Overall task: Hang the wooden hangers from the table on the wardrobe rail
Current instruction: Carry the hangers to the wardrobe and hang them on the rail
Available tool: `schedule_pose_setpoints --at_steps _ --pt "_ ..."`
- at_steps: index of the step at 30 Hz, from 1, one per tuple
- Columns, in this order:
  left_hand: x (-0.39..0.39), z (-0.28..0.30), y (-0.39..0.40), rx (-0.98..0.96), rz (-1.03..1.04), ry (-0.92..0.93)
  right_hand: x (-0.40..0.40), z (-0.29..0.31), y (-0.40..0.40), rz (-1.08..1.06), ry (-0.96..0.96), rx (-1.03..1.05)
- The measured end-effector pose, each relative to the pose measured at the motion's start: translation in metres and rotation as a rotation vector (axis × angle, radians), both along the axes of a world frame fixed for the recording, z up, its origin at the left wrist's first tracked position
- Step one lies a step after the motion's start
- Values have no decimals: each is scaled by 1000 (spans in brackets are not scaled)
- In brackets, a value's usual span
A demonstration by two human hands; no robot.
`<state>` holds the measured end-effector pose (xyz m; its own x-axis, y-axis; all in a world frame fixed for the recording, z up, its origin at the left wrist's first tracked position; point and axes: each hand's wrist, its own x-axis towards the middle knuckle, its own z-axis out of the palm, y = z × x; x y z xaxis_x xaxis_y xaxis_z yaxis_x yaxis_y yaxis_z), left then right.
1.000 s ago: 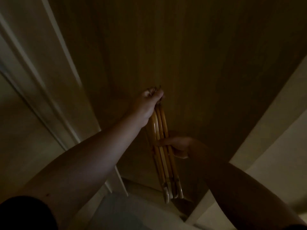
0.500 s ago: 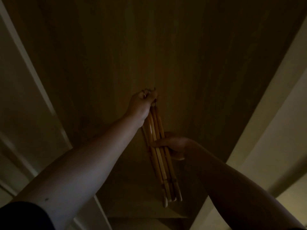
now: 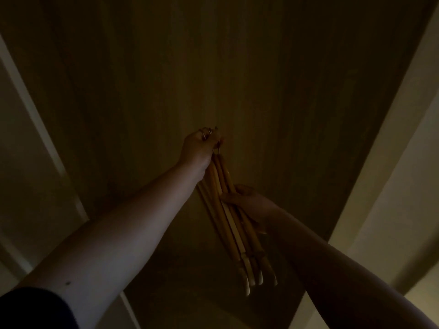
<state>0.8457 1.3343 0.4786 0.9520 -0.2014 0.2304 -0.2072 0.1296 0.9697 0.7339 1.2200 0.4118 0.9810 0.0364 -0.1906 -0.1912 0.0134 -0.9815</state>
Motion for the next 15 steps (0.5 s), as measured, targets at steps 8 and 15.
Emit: schedule_pose_setpoints --at_steps 8,15 --pt "10 80 -5 10 -67 -117 10 63 7 -32 -127 12" --pt "8 173 -9 -16 -112 -247 19 142 6 -84 -293 24"
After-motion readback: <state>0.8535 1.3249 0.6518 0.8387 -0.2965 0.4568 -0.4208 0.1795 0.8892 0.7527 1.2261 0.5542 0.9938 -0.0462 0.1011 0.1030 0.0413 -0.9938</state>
